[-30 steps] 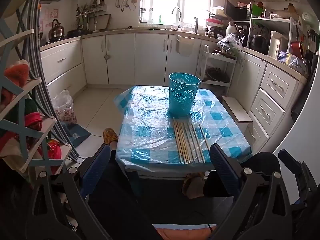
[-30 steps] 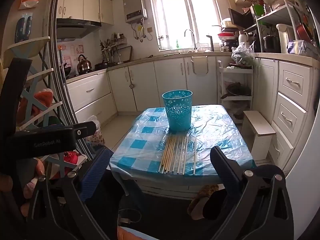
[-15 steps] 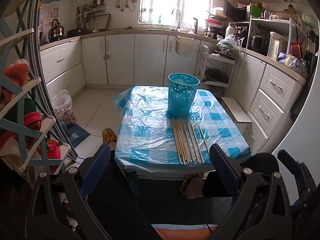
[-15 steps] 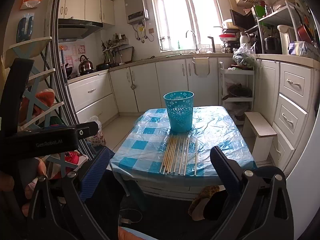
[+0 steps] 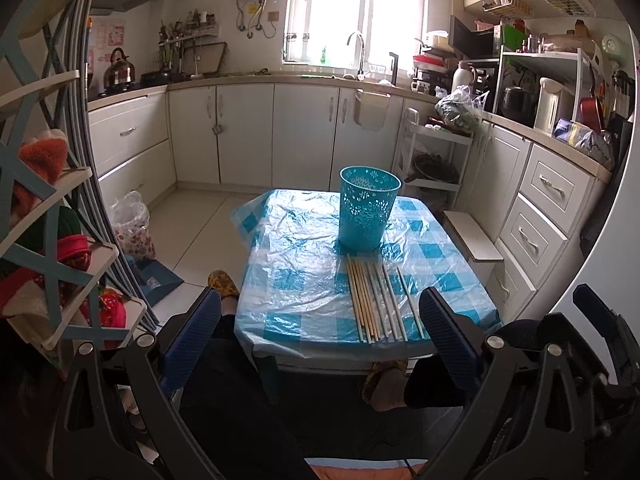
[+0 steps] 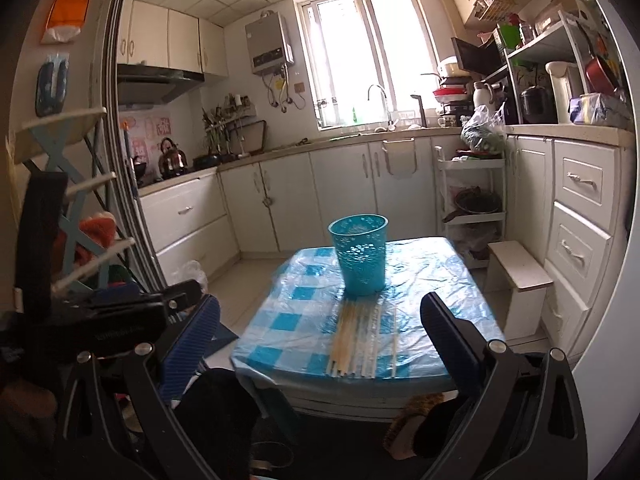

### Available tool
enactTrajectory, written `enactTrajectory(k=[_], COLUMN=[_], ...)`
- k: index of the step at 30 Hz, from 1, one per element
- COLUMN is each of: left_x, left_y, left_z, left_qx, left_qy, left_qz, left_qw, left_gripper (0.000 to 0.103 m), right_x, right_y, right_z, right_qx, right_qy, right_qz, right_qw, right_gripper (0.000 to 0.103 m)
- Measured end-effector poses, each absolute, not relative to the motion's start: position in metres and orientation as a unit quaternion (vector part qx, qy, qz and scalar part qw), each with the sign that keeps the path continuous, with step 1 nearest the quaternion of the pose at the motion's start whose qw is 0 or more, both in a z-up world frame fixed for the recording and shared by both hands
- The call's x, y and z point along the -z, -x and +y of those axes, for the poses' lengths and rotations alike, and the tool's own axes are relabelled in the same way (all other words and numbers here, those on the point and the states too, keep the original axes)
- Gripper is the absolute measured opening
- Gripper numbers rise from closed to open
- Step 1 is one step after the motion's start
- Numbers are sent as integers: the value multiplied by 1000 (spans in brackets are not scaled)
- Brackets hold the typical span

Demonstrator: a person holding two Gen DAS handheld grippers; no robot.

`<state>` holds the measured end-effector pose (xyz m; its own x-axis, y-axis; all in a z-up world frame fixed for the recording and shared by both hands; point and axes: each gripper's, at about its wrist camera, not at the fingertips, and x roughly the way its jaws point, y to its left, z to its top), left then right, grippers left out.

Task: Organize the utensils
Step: 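Move both tools toward the wooden chopsticks on the table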

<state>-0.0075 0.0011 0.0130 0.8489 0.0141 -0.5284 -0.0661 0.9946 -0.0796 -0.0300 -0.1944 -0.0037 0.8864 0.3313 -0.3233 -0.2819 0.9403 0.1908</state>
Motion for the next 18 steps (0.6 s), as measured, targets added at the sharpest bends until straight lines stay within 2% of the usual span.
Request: enactTrajectory(k=[18], left_x=[-30], left_y=[18], left_z=[2], left_qx=[-22], left_qy=[53], left_qz=[253], left_qw=[966], left_gripper=[95], right_x=[-5], right_y=[45], right_z=[-185], right_qx=[-162], right_qy=[-54], right_qz=[160], right_qw=[972], right_gripper=[96])
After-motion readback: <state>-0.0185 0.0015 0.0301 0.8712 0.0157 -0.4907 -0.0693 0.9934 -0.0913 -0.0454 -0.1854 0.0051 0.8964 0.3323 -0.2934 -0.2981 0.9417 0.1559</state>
